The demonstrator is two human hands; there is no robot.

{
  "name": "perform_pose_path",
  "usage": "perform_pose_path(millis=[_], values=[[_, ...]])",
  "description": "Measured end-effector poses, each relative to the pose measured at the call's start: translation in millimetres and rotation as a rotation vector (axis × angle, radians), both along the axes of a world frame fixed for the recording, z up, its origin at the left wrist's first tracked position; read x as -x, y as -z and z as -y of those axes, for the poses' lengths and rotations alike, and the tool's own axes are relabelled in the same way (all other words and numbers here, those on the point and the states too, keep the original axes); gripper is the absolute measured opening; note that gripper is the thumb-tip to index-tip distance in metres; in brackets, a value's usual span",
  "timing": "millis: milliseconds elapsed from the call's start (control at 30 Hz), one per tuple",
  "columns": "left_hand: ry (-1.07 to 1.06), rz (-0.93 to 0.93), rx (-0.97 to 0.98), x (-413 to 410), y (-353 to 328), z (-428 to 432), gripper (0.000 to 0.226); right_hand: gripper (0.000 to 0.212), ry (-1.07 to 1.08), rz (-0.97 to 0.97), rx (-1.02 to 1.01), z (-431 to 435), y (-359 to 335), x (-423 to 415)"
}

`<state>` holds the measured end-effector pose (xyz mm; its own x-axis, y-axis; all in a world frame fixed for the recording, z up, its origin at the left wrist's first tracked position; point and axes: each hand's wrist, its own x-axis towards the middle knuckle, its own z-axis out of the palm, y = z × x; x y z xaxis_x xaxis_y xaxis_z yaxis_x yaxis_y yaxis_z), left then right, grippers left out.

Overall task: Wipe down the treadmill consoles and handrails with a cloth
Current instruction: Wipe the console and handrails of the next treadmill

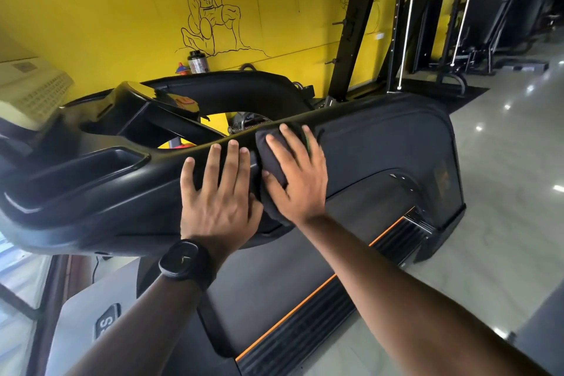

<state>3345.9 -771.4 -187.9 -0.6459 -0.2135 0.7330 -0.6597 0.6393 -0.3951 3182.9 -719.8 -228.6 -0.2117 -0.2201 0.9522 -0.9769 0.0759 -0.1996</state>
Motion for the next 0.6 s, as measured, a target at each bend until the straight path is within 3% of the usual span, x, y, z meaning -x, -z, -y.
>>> perform_pose_path(millis=[67, 100, 200, 233, 367, 433, 500, 600], values=[[-0.007, 0.003, -0.011, 5.1, -0.6, -2.1, 0.069, 0.051, 0.021, 0.026, 0.035, -0.1, -2.0, 15.8], [-0.010, 0.008, -0.015, 8.0, -1.4, -3.3, 0.069, 0.051, 0.043, 0.157, 0.097, 2.1, 0.7, 19.7], [-0.011, 0.040, -0.023, 15.4, -2.0, -5.5, 0.071, 0.057, 0.074, 0.797, 0.325, 9.4, 4.9, 2.2], [-0.016, 0.045, -0.027, 16.9, -1.8, -5.6, 0.071, 0.057, 0.085, 0.828, 0.310, 10.6, 5.4, -5.8], [-0.035, 0.050, -0.018, 23.6, -1.5, -5.8, 0.071, 0.052, 0.034, 0.137, 0.040, -1.4, 4.6, 5.7], [-0.023, 0.059, -0.015, 28.1, -1.8, -6.7, 0.071, 0.051, 0.022, 0.014, 0.012, -5.4, -2.4, 28.7], [-0.012, 0.096, -0.006, 32.8, -3.0, -7.5, 0.072, 0.053, 0.055, 0.201, 0.104, -2.2, 2.2, 40.3], [-0.013, 0.116, -0.016, 40.9, -3.5, -10.2, 0.074, 0.061, 0.076, 0.882, 0.343, 6.9, 9.5, 22.5]])
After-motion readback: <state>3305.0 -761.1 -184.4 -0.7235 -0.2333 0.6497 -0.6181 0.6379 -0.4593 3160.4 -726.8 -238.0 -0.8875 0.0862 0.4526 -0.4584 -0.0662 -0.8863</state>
